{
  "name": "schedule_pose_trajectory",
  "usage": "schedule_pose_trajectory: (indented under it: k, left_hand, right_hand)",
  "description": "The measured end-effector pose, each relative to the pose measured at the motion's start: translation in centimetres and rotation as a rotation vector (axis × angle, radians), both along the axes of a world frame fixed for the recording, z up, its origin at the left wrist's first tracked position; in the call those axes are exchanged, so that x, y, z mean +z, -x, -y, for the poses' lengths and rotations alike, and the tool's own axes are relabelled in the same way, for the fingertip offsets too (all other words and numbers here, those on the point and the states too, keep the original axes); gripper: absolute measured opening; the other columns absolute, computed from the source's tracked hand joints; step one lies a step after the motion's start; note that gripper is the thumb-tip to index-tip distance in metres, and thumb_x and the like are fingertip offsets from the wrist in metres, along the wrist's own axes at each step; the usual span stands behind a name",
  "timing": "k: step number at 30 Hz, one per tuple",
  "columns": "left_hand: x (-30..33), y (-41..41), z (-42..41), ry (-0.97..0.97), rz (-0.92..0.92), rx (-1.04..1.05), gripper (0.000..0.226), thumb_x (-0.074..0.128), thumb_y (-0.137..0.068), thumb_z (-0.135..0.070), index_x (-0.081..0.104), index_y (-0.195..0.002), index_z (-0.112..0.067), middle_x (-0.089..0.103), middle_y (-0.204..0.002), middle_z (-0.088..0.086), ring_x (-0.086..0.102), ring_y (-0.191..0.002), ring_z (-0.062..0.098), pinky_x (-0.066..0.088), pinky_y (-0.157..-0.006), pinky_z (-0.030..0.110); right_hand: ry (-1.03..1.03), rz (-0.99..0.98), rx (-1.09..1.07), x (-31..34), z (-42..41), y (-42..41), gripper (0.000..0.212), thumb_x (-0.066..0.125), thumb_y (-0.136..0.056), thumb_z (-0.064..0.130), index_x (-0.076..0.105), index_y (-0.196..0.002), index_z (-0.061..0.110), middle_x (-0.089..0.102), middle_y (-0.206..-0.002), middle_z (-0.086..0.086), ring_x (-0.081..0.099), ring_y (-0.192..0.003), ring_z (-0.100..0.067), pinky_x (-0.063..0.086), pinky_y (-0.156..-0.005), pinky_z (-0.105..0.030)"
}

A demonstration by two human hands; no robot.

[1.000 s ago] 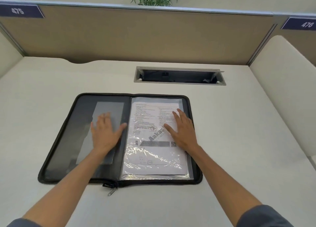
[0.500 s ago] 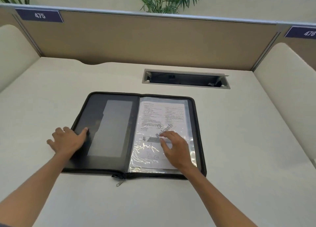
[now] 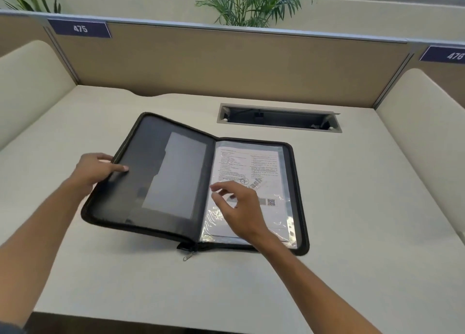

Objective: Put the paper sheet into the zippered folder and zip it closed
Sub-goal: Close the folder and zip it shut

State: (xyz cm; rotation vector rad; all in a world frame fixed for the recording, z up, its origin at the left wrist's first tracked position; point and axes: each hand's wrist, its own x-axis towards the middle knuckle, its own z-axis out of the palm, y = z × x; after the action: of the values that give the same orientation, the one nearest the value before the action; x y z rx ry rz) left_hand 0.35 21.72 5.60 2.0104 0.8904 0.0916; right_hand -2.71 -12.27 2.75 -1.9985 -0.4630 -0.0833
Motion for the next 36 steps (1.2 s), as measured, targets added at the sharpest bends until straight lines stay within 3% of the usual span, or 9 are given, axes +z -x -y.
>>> schedule_pose_trajectory:
  k: [3,8,12,16,19,24,27,32,36]
  left_hand:
    - [3.4,0.2,0.9,0.03,0.078,-0.115,0.032,0.08,-0.074,-0.007,0.067,-0.104,-0.004,0.064,-0.082,0.012,0.062,-0.053,0.01,0.049,-0.05,0.02]
    - [7.2,0.3,4.0,0.083,0.229,-0.228,0.024,0.07,-0.085,-0.014,0.068,-0.109,-0.011,0.063,-0.089,0.007,0.056,-0.074,0.018,0.045,-0.067,0.025]
    - [9.2,1.0,9.0,0.189,0.36,-0.297,0.022,0.052,-0.096,-0.022,0.071,-0.106,-0.015,0.066,-0.087,0.002,0.059,-0.068,0.014,0.048,-0.058,0.02]
    - [9.5,2.4,14.4,0.303,0.421,-0.403,0.035,0.038,-0.102,-0.035,0.07,-0.102,-0.023,0.07,-0.078,-0.004,0.065,-0.072,0.011,0.051,-0.063,0.022]
    - [8.1,3.2,17.0,0.326,0.399,-0.536,0.035,0.038,-0.102,-0.036,0.071,-0.109,-0.024,0.073,-0.094,0.007,0.07,-0.088,0.019,0.054,-0.077,0.034]
    - [4.7,4.3,19.8,0.373,0.294,-0.668,0.025,0.049,-0.099,-0.023,0.07,-0.111,-0.016,0.071,-0.09,0.007,0.067,-0.081,0.012,0.048,-0.071,0.027]
    - [2.1,4.6,20.2,0.372,0.197,-0.72,0.022,0.053,-0.098,-0.023,0.071,-0.107,-0.015,0.07,-0.088,0.004,0.067,-0.082,0.014,0.046,-0.073,0.029]
    - [-2.7,5.6,19.4,0.223,0.102,-0.708,0.013,0.06,-0.094,-0.028,0.072,-0.098,-0.027,0.074,-0.089,-0.004,0.068,-0.087,0.009,0.045,-0.075,0.023]
    - [-5.6,6.5,18.0,0.145,0.056,-0.604,0.011,0.063,-0.091,-0.028,0.072,-0.096,-0.027,0.073,-0.096,-0.008,0.066,-0.097,0.008,0.046,-0.085,0.025]
  right_hand:
    - [-0.046,-0.019,0.039,2.2,-0.7,0.6,0.018,0.065,-0.089,0.022,0.073,-0.105,0.021,0.073,-0.095,0.013,0.065,-0.087,0.0,0.046,-0.074,-0.009]
    - [-0.027,-0.027,0.092,5.7,-2.1,1.1,0.026,0.065,-0.089,0.031,0.067,-0.114,0.025,0.071,-0.099,0.014,0.065,-0.087,0.002,0.054,-0.075,-0.021]
    - [-0.001,-0.048,0.105,7.8,-2.8,1.5,0.046,0.058,-0.09,0.05,0.056,-0.13,0.028,0.066,-0.113,0.015,0.063,-0.097,-0.001,0.056,-0.085,-0.036]
    - [-0.034,-0.078,0.073,9.1,-2.1,1.9,0.067,0.044,-0.087,0.067,0.043,-0.142,0.029,0.059,-0.129,0.012,0.06,-0.109,-0.005,0.053,-0.092,-0.042]
    - [-0.084,-0.077,0.035,9.5,-0.8,2.2,0.069,0.044,-0.085,0.069,0.04,-0.142,0.032,0.063,-0.125,0.01,0.062,-0.11,-0.007,0.053,-0.093,-0.042]
    - [-0.028,-0.094,-0.075,8.2,2.7,2.8,0.066,0.047,-0.087,0.062,0.03,-0.145,0.037,0.059,-0.133,0.008,0.058,-0.119,-0.015,0.053,-0.093,-0.046]
    - [-0.007,-0.112,-0.149,7.6,5.6,3.3,0.055,0.051,-0.095,0.041,0.034,-0.147,0.032,0.059,-0.133,0.007,0.058,-0.117,-0.009,0.054,-0.095,-0.04]
    - [0.125,-0.092,-0.378,5.7,10.4,3.5,0.045,0.06,-0.09,0.027,0.054,-0.134,0.03,0.072,-0.109,0.011,0.066,-0.102,-0.008,0.055,-0.091,-0.035]
    - [0.238,-0.152,-0.441,3.0,13.0,3.8,0.022,0.057,-0.09,0.022,0.059,-0.11,0.033,0.073,-0.087,0.004,0.067,-0.087,-0.02,0.057,-0.073,-0.038]
